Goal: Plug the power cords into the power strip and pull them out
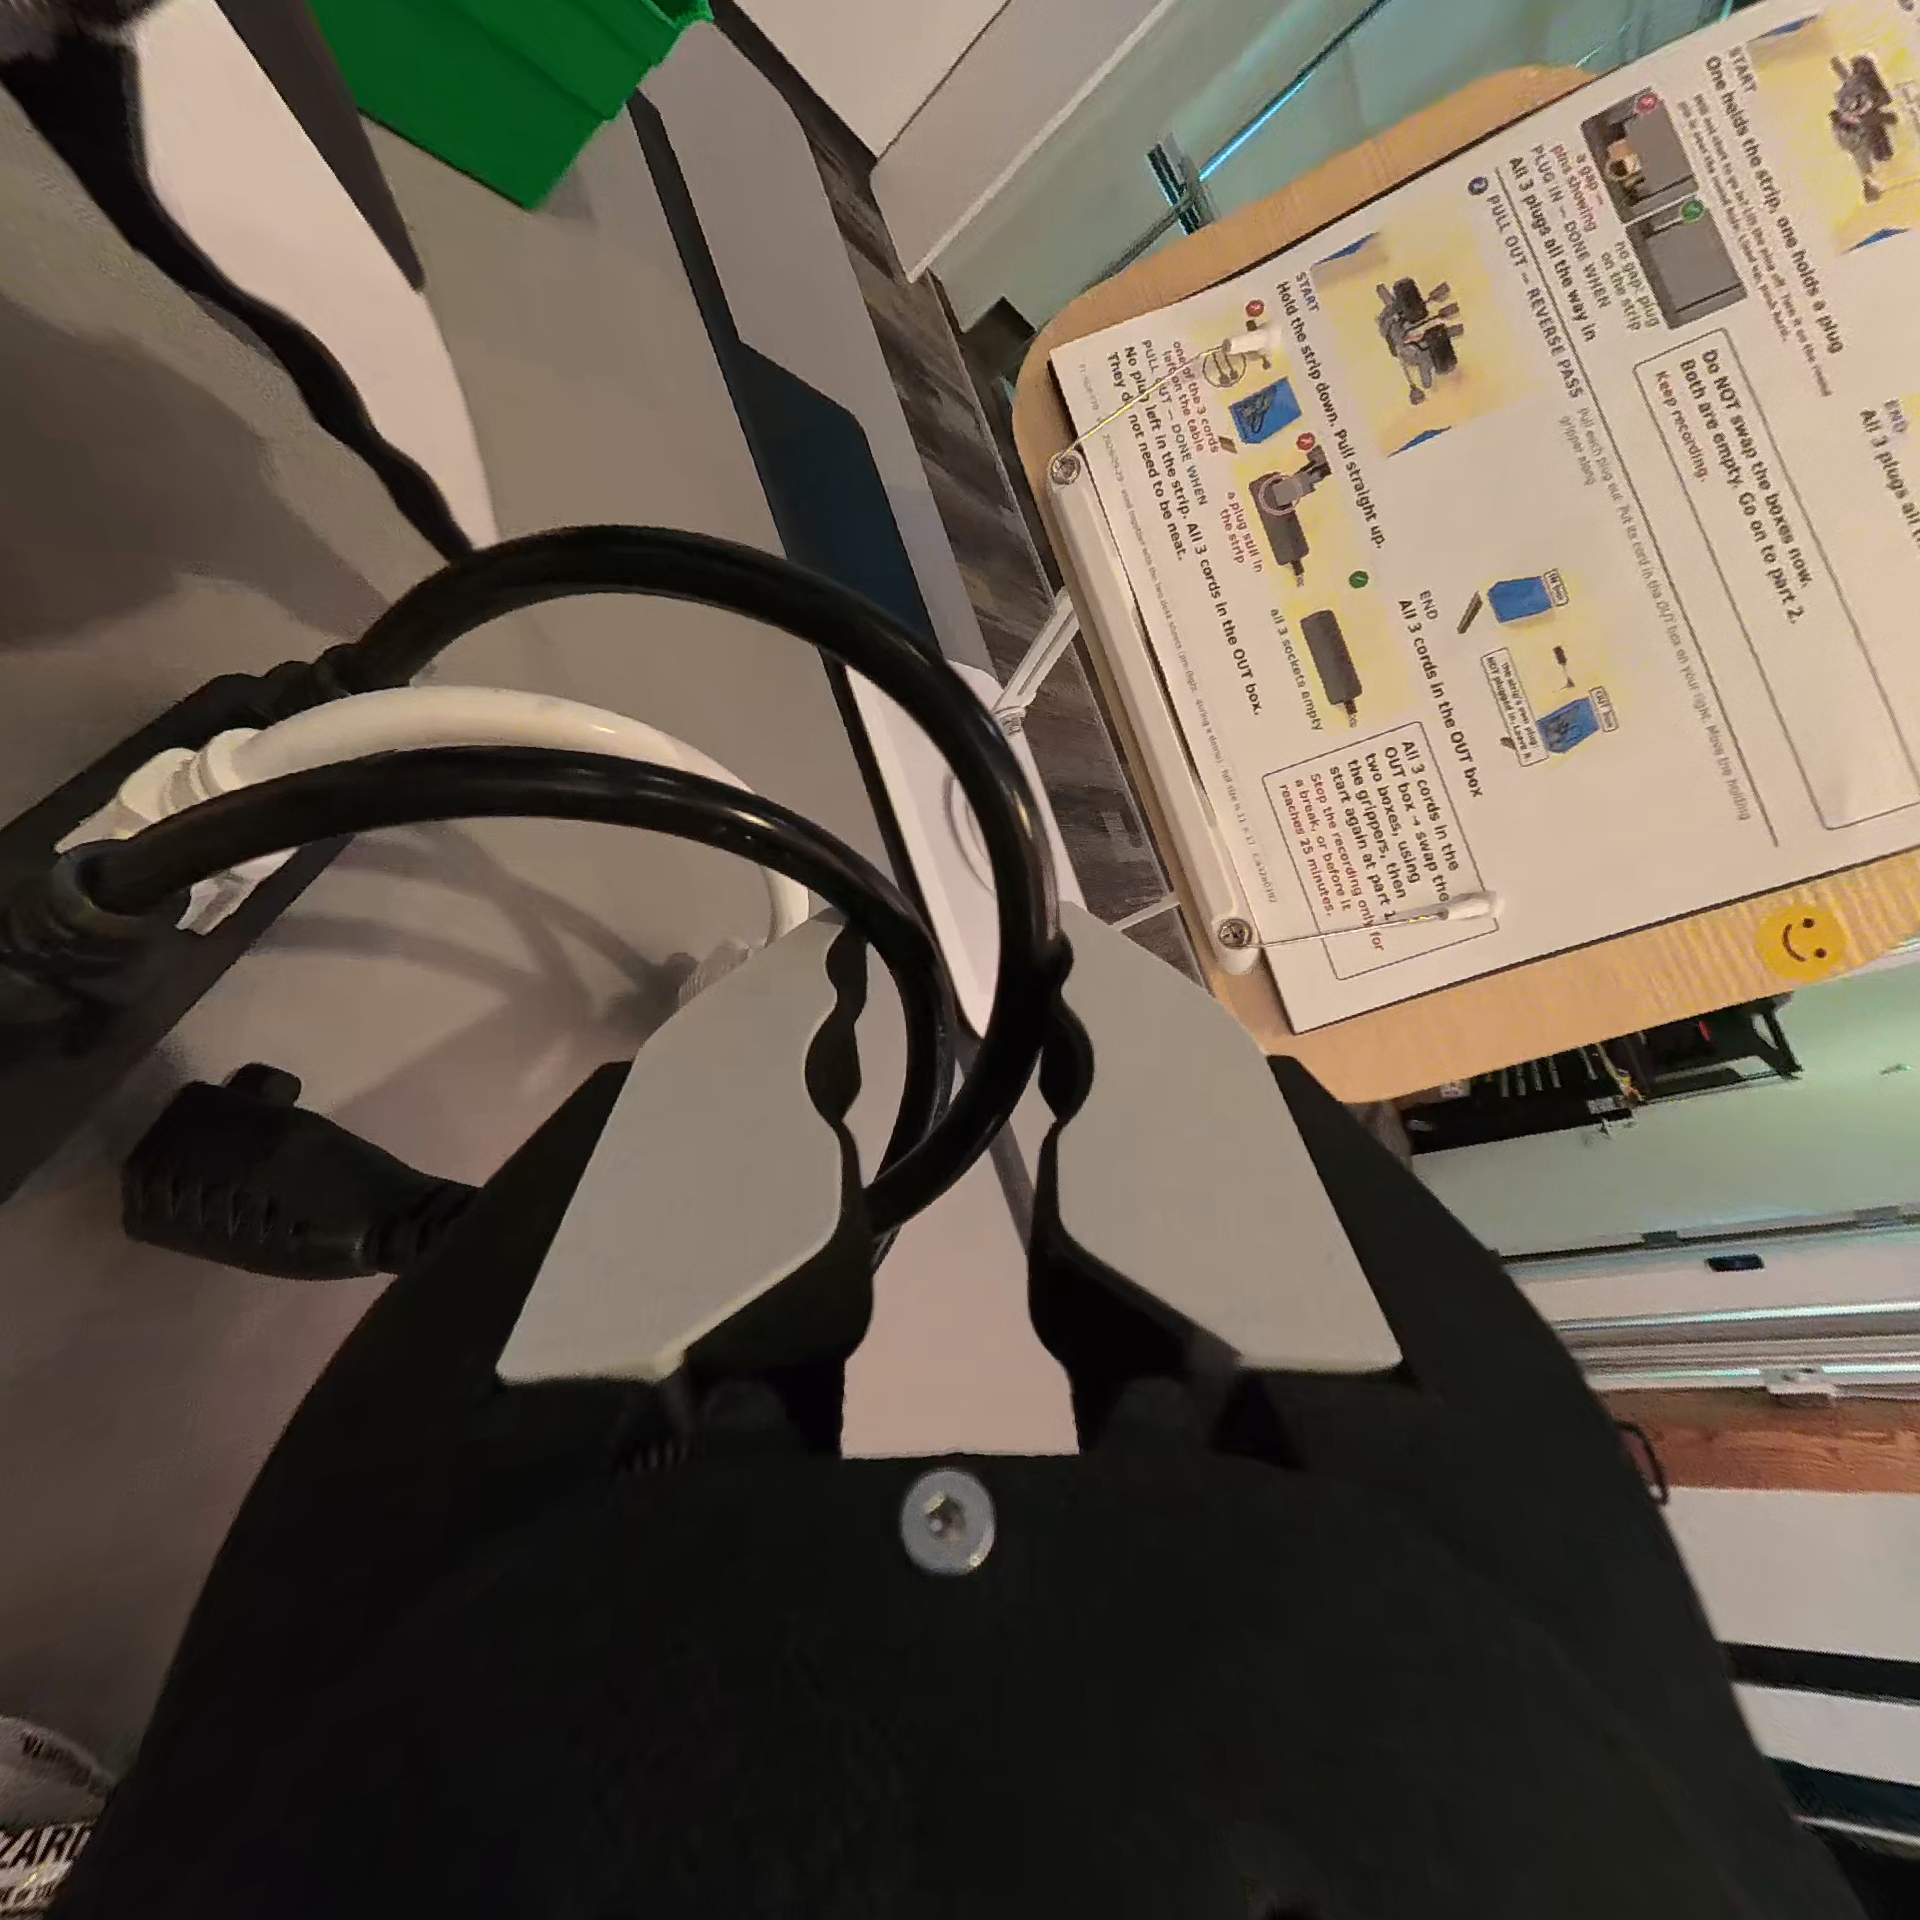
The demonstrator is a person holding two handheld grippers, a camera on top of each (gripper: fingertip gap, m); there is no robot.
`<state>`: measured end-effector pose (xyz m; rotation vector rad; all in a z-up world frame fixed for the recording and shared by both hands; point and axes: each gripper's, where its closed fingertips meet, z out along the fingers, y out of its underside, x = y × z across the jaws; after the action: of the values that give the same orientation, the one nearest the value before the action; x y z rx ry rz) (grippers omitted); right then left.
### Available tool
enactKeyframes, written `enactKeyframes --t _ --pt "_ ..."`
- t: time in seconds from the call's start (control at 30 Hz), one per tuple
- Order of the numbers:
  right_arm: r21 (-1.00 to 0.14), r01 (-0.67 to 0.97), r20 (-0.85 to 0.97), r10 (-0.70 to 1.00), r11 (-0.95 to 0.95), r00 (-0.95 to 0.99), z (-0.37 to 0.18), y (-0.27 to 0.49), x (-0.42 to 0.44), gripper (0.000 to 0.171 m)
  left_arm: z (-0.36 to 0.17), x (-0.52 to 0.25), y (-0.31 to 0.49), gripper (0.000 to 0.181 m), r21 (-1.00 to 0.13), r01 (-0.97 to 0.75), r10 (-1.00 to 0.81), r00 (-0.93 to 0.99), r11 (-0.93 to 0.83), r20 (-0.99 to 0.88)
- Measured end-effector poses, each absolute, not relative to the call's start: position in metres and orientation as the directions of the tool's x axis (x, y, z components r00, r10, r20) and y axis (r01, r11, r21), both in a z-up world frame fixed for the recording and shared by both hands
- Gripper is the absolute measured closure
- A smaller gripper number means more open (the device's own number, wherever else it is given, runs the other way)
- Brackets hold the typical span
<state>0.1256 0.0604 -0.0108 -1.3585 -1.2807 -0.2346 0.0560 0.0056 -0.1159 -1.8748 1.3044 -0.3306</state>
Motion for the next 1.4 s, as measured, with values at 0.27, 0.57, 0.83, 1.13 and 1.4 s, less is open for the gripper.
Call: enactKeyframes --t 0.27,0.57,0.83,1.13,1.4 --pt "-0.645 0.677 0.721 0.576 0.355 0.385 -0.007 0.052 0.114 0.139 -0.137 0.087 -0.016 0.085 -0.790 -0.602 -0.987 0.159 -0.112 0.019" --pt "-0.717 0.647 0.628 0.642 0.258 0.440 -0.009 0.051 0.101 0.131 -0.138 0.075 -0.022 0.101 -0.768 -0.607 -0.964 0.263 -0.202 0.045" --pt "-0.796 0.596 0.425 0.798 0.105 0.427 0.012 0.015 0.120 0.123 -0.137 0.082 -0.017 0.101 -0.774 -0.550 -0.900 0.432 -0.315 0.059" --pt "-0.662 0.747 0.093 0.983 -0.060 0.161 -0.074 -0.036 0.110 0.123 -0.137 0.074 -0.010 0.107 -0.776 -0.544 -0.884 0.465 -0.320 0.039" --pt "-0.568 0.821 0.106 0.985 -0.054 0.138 -0.128 -0.019 0.094 0.142 -0.087 0.057 -0.007 0.128 -0.879 -0.455 -0.905 0.420 -0.143 -0.071"
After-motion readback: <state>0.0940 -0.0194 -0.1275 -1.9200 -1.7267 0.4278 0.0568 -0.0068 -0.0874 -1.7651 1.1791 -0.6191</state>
